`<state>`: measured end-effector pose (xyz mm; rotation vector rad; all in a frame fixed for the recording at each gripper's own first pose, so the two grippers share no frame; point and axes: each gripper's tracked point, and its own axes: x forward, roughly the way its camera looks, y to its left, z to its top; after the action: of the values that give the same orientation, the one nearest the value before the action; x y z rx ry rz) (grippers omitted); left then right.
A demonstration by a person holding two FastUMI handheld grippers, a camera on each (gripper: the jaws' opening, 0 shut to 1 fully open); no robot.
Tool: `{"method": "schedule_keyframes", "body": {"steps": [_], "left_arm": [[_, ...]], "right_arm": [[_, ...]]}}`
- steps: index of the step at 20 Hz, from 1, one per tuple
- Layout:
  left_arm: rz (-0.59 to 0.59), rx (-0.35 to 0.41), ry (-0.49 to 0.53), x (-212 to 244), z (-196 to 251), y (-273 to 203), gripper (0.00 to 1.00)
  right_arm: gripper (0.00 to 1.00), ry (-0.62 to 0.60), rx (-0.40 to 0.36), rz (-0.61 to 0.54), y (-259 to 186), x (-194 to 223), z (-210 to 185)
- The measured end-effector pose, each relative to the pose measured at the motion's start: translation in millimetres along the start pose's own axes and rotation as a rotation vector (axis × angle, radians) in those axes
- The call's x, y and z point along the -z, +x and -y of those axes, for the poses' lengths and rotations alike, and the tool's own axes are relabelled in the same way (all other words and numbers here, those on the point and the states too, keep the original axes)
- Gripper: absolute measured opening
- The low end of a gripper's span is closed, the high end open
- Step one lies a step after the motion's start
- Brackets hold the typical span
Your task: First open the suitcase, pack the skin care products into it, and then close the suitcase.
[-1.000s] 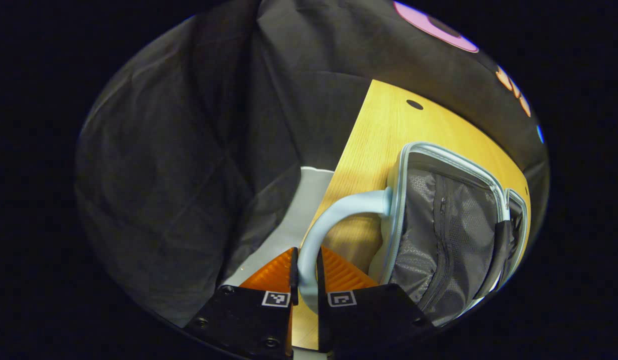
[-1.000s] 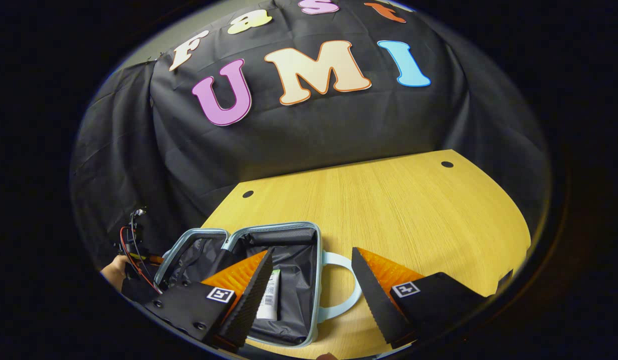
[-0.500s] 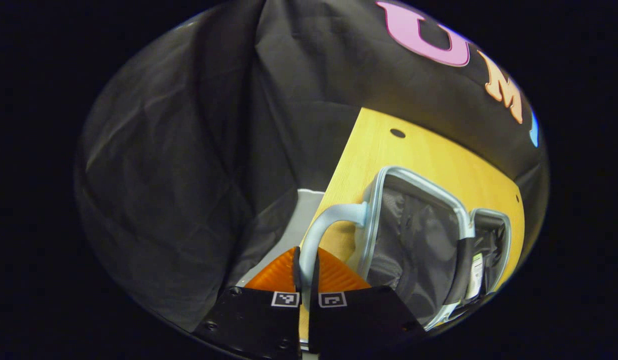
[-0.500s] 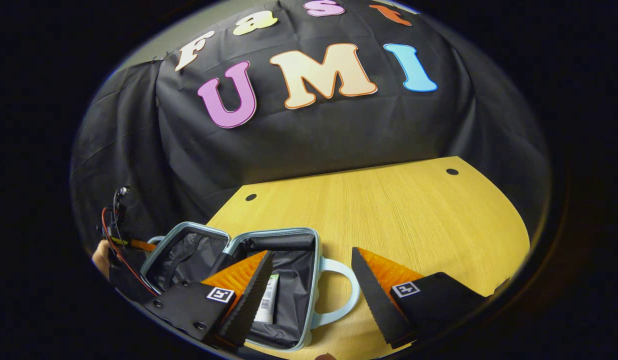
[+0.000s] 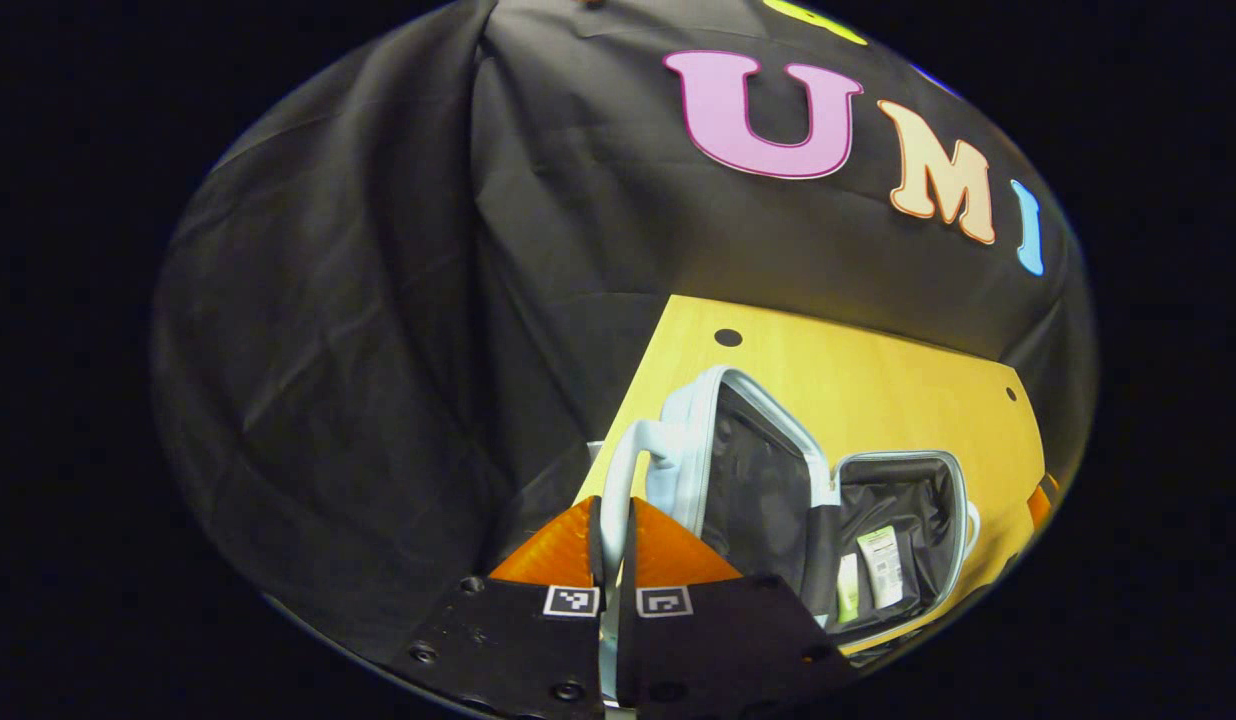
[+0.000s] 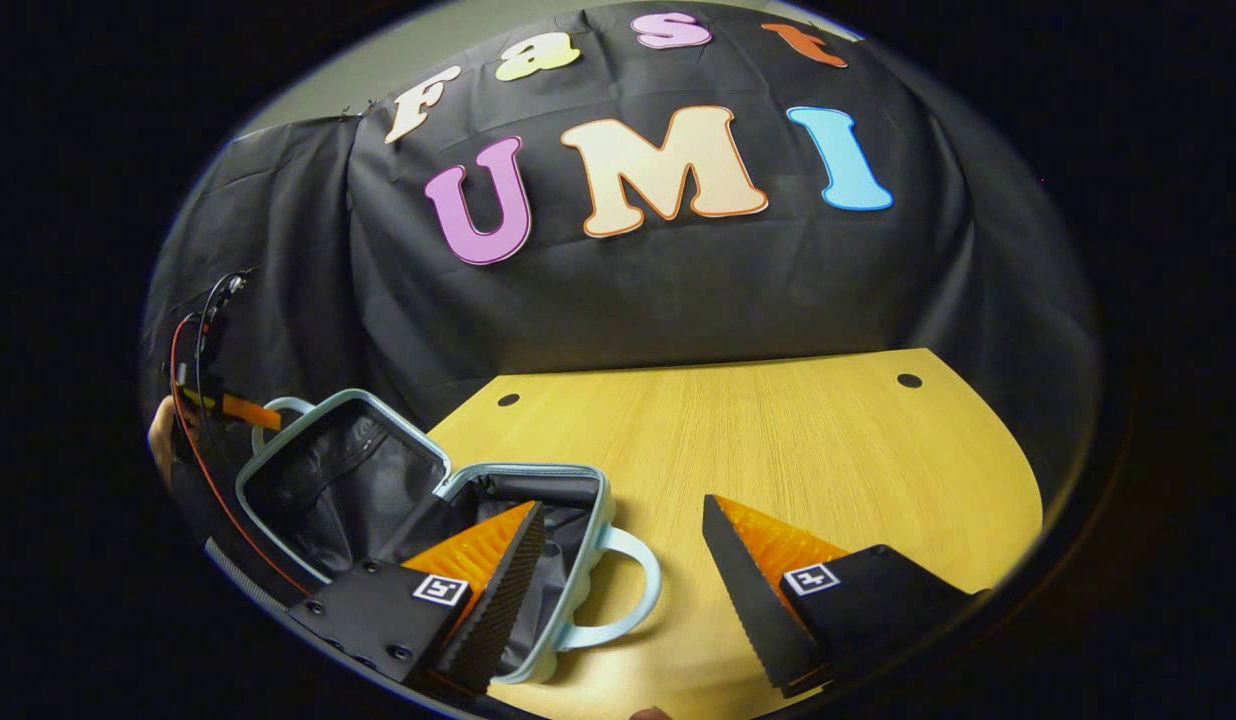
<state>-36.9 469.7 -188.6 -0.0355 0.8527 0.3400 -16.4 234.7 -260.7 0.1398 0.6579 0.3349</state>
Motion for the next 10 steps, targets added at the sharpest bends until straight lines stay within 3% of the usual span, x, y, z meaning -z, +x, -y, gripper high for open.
{"method": "schedule_keyframes", "body": {"steps": [3,10], "left_arm": [[0.018,-0.014,0.023,-10.6,22.8,-19.0,0.0],[0.093,0.059,0.067,-32.2,95.9,-68.2,0.0]], "right_arm": [[0.98,-0.004,-0.012,0.01,-6.5,-6.3,17.0],[0.98,-0.007,-0.036,0.037,-16.4,-19.4,41.9]]}}
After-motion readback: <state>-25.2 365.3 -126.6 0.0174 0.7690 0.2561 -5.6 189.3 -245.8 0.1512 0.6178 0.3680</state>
